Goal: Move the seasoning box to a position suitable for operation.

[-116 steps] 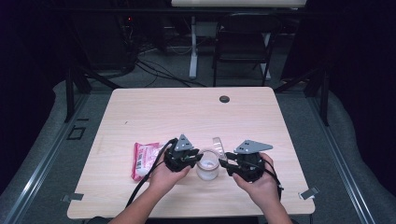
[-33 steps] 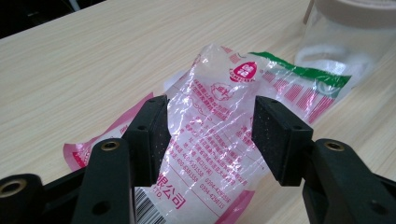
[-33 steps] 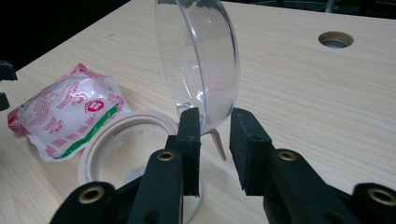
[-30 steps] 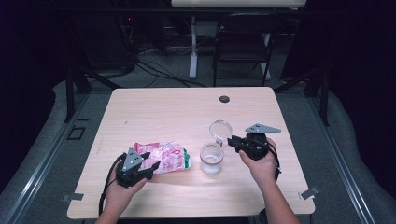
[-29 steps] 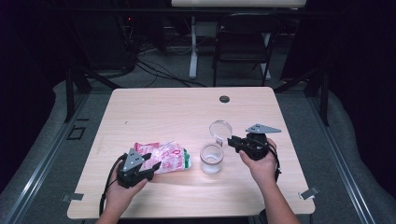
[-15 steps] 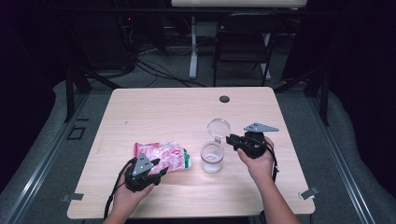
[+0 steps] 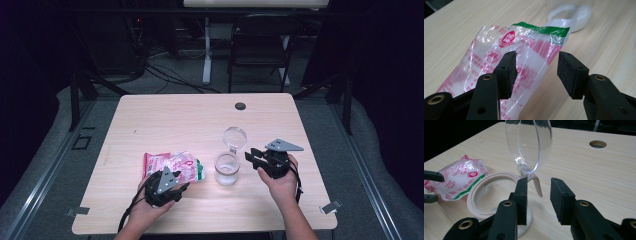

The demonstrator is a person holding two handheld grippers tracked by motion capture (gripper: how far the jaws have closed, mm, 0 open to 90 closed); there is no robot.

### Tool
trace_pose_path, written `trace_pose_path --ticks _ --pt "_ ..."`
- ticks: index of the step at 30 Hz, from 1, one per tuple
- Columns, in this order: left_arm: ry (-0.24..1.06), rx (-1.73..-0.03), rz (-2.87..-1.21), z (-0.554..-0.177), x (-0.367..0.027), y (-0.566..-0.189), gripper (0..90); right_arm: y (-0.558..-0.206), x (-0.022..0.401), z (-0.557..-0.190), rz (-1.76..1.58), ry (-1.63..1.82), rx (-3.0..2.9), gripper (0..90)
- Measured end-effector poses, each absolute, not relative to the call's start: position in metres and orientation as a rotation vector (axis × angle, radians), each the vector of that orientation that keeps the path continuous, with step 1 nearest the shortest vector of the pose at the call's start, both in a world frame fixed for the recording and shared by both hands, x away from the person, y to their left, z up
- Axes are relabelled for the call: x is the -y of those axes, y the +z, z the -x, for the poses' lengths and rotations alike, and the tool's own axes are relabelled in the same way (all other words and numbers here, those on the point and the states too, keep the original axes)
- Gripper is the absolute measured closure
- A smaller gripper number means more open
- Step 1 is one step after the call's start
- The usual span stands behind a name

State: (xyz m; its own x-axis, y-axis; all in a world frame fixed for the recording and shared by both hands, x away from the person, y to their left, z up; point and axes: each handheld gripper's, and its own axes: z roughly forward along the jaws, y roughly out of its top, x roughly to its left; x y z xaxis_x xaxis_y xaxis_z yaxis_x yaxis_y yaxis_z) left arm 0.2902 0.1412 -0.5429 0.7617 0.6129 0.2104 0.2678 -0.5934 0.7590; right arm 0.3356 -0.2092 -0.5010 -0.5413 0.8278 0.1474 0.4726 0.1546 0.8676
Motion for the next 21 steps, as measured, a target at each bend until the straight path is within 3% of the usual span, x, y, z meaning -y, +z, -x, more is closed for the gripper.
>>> trace_pose_path --ticks 13,21 --pt "0.68 -0.558 -2.284 -0.297 -0.112 -0.551 45.7 -0.51 0.216 -0.315 -1.219 1.3 -2.065 62.2" --pt "0.833 -0.486 -2.38 -0.302 -0.094 -0.561 44.6 -0.515 0.225 -0.306 -1.242 1.271 -2.057 60.4"
